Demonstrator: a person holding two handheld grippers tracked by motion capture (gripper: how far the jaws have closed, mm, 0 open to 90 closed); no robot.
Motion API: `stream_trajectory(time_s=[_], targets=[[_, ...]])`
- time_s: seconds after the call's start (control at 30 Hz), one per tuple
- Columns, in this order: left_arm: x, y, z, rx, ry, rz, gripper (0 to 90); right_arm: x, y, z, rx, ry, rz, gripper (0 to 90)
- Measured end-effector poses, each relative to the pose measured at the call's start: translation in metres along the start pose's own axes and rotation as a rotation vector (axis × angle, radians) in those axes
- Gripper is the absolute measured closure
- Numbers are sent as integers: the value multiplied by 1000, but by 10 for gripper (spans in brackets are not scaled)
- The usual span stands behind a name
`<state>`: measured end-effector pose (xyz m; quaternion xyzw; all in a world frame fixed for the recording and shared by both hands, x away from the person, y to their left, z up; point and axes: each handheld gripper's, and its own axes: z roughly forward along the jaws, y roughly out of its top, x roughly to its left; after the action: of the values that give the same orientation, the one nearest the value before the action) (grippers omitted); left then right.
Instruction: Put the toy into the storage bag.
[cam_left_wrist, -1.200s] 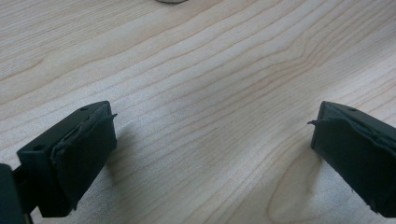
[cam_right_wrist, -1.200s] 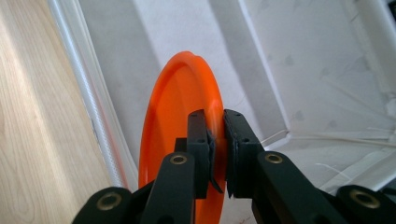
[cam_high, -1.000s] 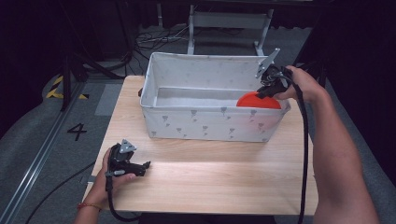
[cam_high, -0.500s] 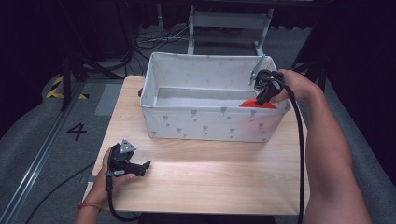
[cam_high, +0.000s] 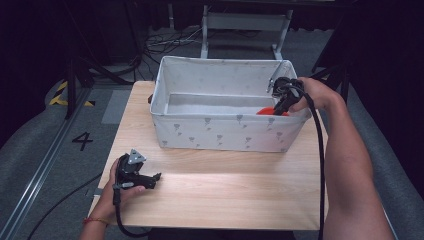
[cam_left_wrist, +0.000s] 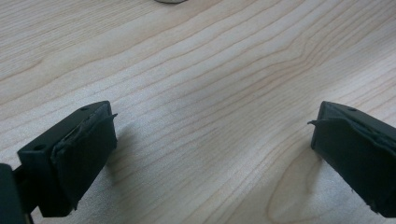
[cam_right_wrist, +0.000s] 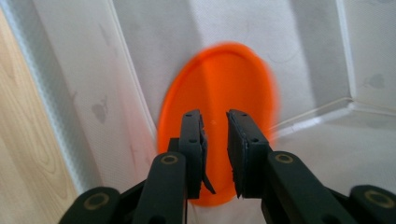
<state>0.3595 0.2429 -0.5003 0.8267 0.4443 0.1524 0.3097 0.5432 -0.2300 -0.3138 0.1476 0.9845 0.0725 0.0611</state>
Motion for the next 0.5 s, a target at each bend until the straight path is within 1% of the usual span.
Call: stream_trajectory(time_s=[0.07, 0.13, 0.17, 0.2, 0.23, 0.27, 0.3, 0.33, 0.4, 0.43, 0.47, 0.5], targets=[[0, 0, 0, 3, -1, 1, 5, 1, -1, -3, -6, -16, 4, 766], [0, 0, 0, -1, 1, -1, 6, 4, -4, -9, -30, -47, 7, 741], [0, 0, 0, -1, 1, -1, 6, 4, -4, -9, -30, -47, 7, 741], [0, 0, 0, 3, -1, 1, 6, 5, -6, -13, -52, -52, 14, 735], [0, 0, 0, -1, 1, 0, 6, 6, -8, -16, -63, -52, 11, 721], [0, 0, 0, -1, 1, -1, 6, 8, -10, -19, -71, -69, 14, 711], [0, 0, 0, -1, 1, 0, 6, 9, -11, -23, -81, -83, 27, 706], [0, 0, 0, 4, -2, 0, 6, 10, -13, -27, -98, -93, 24, 687], [0, 0, 0, -1, 1, 0, 6, 12, -17, -32, -144, -101, 43, 661], [0, 0, 0, -1, 1, 0, 6, 12, -18, -33, -154, -109, 47, 628], [0, 0, 0, -1, 1, 0, 6, 12, -18, -33, -154, -109, 47, 628], [0, 0, 0, -1, 1, 0, 6, 15, -22, -36, -166, -138, 67, 566]])
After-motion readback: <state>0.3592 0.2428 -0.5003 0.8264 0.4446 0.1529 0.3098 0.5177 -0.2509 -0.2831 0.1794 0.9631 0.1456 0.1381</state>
